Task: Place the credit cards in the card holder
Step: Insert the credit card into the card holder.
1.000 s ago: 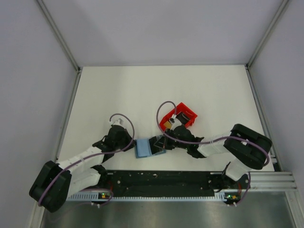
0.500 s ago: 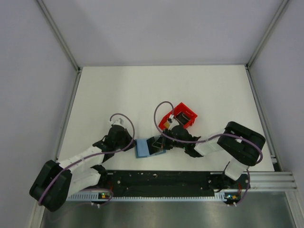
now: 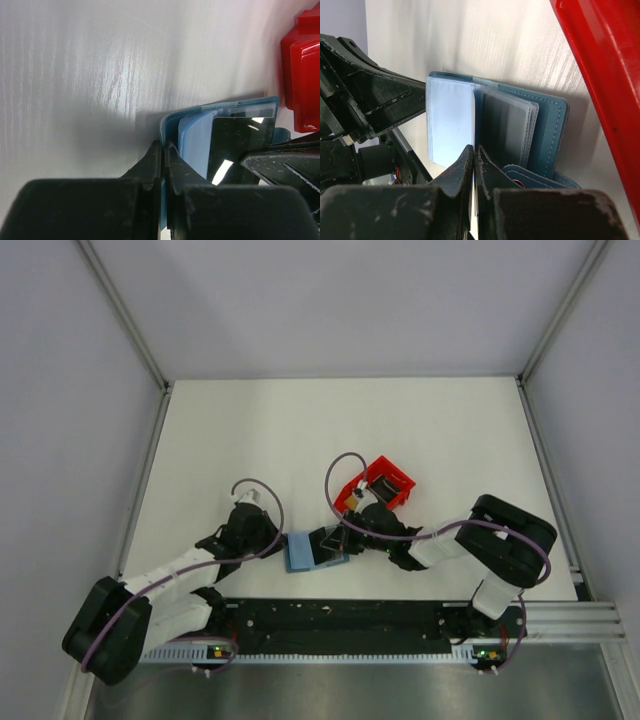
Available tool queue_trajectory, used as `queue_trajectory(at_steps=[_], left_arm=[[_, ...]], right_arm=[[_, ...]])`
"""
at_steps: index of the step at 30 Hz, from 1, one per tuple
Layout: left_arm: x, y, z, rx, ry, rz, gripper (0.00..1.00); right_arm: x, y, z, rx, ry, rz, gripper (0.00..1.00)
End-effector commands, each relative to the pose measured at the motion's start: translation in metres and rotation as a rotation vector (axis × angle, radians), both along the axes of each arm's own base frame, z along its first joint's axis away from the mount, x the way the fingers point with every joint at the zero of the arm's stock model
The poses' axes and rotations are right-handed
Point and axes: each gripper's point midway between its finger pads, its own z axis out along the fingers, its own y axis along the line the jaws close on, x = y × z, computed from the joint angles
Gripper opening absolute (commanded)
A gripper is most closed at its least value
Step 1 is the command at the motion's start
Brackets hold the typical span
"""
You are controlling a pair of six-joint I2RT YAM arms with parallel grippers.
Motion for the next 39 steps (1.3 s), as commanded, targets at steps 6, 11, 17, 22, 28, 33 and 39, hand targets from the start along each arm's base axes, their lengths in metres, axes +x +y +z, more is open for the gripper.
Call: queue_trajectory(at_steps=[6,11,17,22,28,33,39], left_arm=[[-0.013,0.012,-0.018,0.075,0.067,-0.01,0.0],[-0.013,0.012,-0.019,0.079,0.068,-0.01,0.0],[-0.013,0.012,-0.018,0.079,0.067,-0.012,0.0],[-0.012,0.011,-0.017,0.077,0.064,-0.014,0.0],[-0.013,0.011,-0.018,0.075,0.067,-0.015,0.0],[-0.012,0.01,-0.017,0.072,0.065,-0.016,0.0],[-0.012,0.009,-0.017,0.068,0.066,-0.02,0.0]], right_arm=[[0.007,-0.006,-0.004,-0.004,-0.001,-0.043,0.0],[0.005,-0.008,-0.003,-0.005,-0.004,-0.042,0.0],[0.006,-0.007,-0.003,-0.029,-0.01,-0.024,0.0],[0.004,-0.006,-0.012,-0.033,0.025,-0.028,0.0],[0.005,-0.011,-0.02,-0.061,0.059,-0.063,0.0],[0.004,-0.01,-0.026,-0.077,0.09,-0.065,0.0],[0.0,-0.002,-0.032,-0.066,0.119,-0.035,0.0]])
